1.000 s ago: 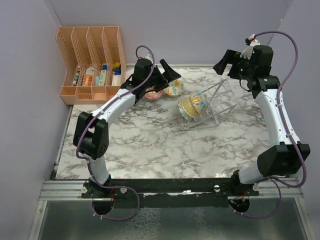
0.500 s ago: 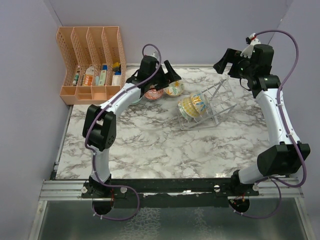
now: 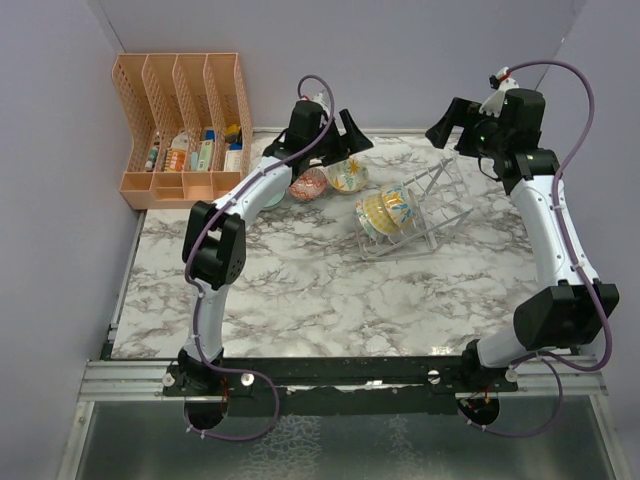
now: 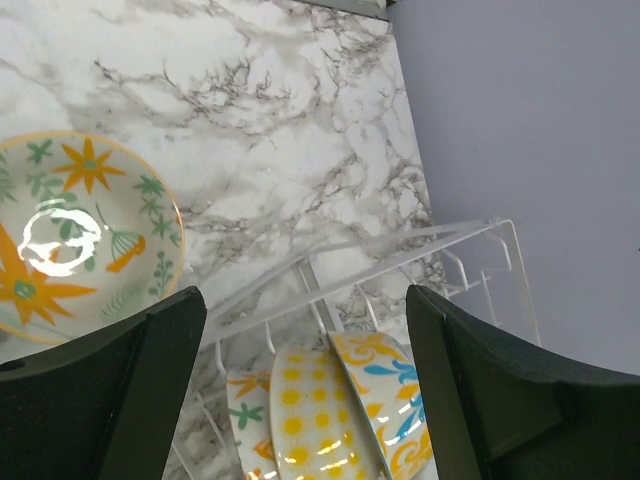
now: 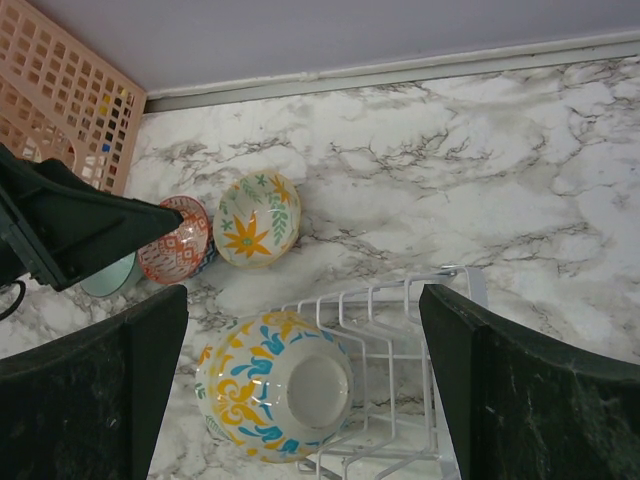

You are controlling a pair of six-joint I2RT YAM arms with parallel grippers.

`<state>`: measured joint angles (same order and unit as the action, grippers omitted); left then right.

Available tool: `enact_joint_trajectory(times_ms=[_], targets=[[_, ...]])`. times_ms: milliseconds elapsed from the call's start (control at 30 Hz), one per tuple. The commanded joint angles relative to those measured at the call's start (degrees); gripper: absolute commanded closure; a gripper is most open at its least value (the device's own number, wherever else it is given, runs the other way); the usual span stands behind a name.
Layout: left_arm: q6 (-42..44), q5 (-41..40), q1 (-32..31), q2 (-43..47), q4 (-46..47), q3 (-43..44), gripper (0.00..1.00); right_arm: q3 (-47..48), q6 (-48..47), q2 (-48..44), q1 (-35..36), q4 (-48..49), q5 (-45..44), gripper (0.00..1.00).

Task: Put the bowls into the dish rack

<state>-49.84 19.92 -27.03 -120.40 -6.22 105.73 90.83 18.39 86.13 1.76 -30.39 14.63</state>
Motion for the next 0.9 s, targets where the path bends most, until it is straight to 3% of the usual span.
enact_joint_trajectory(times_ms=[0,133,433,867], targets=[[11.6,-3.4,-0.2,-5.4,-6.1,7.0,0.18,1.3,0.1,0.4,-0.4,0.0,0.8,0.01],[18.9,-5.6,-0.3,-8.6,-8.5,10.3,0.23,1.2,0.4,1.0,-0.4,0.1,0.8,0.01],[31.4,-11.0,-1.5,-12.2,-13.2,14.8,0.24,3.0,1.4,3.7,-0.4,-0.3,1.8,0.0],[38.6,-0.4,-2.0,-17.7,-10.1,18.8,0.24,7.6,4.2,4.3,-0.4,-3.8,-8.3,0.0]])
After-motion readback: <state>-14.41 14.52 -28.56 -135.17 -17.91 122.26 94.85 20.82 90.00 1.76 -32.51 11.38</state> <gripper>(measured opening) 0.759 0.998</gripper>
